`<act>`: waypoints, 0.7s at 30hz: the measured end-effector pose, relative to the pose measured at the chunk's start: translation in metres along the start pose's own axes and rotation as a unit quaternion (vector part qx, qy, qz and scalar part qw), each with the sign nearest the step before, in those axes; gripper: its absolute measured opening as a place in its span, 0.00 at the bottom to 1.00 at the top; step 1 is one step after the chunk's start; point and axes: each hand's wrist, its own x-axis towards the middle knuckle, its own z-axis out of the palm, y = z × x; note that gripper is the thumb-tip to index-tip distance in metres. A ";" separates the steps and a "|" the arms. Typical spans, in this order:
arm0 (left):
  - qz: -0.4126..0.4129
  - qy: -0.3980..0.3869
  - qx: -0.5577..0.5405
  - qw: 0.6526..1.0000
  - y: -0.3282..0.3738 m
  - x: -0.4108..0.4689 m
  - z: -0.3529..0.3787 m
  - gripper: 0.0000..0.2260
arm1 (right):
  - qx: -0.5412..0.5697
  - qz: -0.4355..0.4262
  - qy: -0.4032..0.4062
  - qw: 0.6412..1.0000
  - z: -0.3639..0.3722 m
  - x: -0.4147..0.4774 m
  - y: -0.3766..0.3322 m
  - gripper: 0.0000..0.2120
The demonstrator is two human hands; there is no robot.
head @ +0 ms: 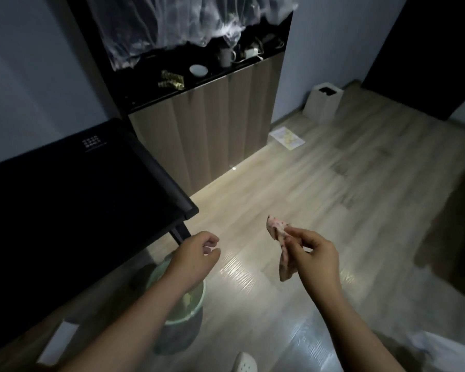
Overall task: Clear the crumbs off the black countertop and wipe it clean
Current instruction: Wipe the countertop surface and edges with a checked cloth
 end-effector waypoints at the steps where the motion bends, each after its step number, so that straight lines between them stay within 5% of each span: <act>1: 0.004 0.007 -0.007 1.000 0.011 0.004 0.002 0.06 | 0.000 -0.009 0.000 1.000 -0.007 0.009 -0.008 0.10; 21: 0.041 0.102 0.007 0.994 0.116 0.195 -0.036 0.08 | -0.041 -0.135 -0.061 0.988 0.023 0.249 -0.107 0.13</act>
